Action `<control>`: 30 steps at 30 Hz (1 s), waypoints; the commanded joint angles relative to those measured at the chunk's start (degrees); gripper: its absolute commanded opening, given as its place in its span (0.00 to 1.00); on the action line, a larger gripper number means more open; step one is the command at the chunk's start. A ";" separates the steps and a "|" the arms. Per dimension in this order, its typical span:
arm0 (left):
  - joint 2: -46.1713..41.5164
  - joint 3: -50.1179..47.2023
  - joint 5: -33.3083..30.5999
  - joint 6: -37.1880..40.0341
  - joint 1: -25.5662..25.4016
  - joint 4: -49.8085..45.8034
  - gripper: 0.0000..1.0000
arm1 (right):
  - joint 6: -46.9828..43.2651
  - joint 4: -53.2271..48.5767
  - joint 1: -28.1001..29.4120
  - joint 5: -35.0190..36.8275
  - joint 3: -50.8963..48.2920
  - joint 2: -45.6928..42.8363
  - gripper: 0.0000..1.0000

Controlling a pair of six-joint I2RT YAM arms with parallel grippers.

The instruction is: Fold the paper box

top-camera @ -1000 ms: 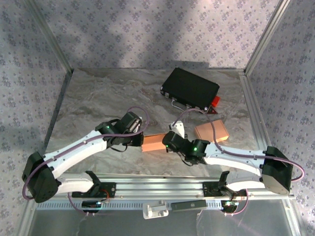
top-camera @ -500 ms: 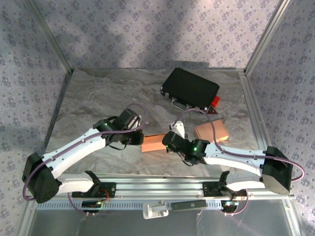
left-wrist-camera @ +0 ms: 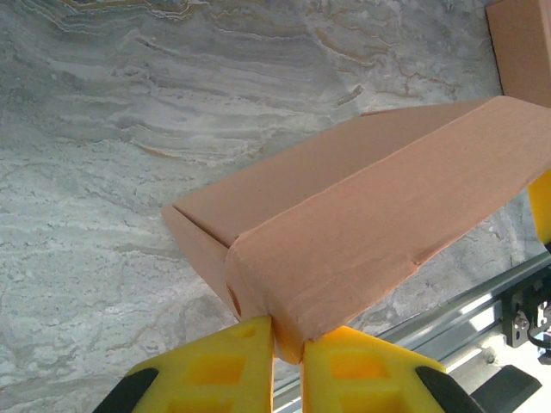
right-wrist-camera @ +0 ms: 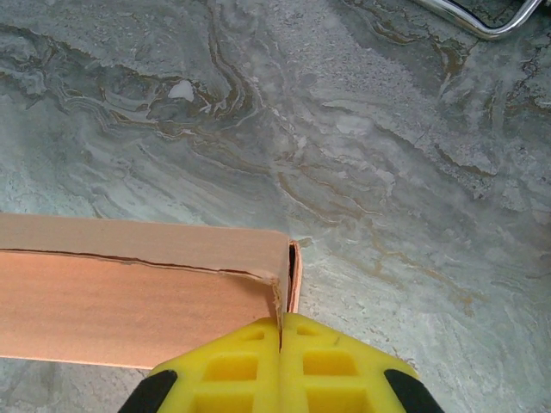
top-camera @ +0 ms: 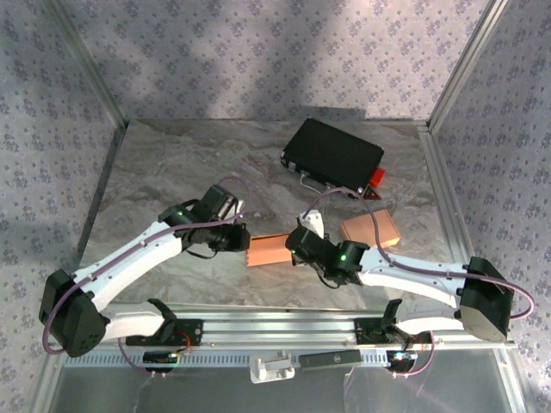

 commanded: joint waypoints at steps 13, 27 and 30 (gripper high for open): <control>-1.27 -0.31 9.37 1.12 3.67 3.77 0.15 | -1.96 -1.33 -2.05 -4.47 2.65 0.19 0.00; 0.01 -1.72 14.08 2.02 6.41 5.31 0.15 | -2.27 -2.58 -3.20 -7.13 4.65 1.84 0.00; -0.21 -1.99 14.11 1.97 6.45 5.39 0.15 | -1.86 -2.61 -3.27 -7.32 4.53 2.20 0.00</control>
